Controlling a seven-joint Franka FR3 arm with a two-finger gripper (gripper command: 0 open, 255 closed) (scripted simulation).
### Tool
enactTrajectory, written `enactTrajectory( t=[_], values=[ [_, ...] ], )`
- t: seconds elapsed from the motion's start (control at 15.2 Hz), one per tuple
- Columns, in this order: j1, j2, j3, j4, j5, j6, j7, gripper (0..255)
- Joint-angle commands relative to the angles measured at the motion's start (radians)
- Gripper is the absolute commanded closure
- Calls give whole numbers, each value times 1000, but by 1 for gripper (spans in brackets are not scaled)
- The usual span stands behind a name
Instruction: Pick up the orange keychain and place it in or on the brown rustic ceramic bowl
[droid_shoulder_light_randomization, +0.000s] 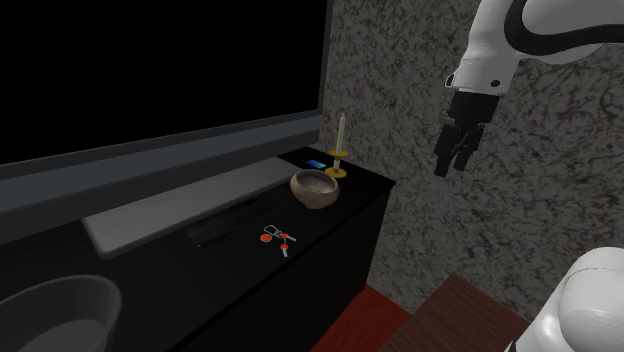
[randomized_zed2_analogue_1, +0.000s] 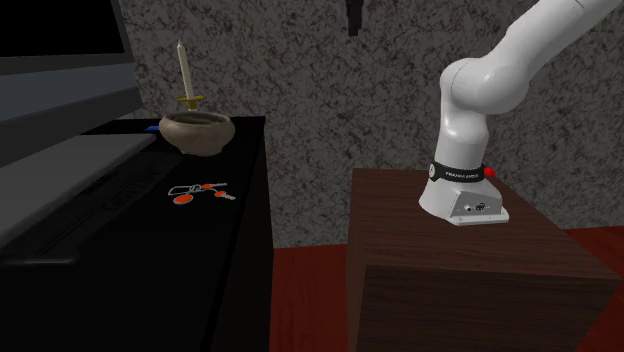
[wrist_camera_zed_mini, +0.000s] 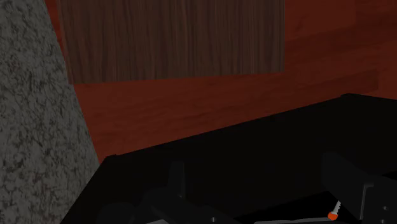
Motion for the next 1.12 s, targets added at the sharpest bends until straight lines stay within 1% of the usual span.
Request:
enactTrajectory(
  t=[0.0, 0.53, 1.06],
  values=[
    [0, 0, 0, 0, 0, 0, 0, 0],
    [59, 208, 52, -19, 26, 256, -57, 0],
    [110, 459, 108, 42, 33, 475, -106, 0]
  ],
)
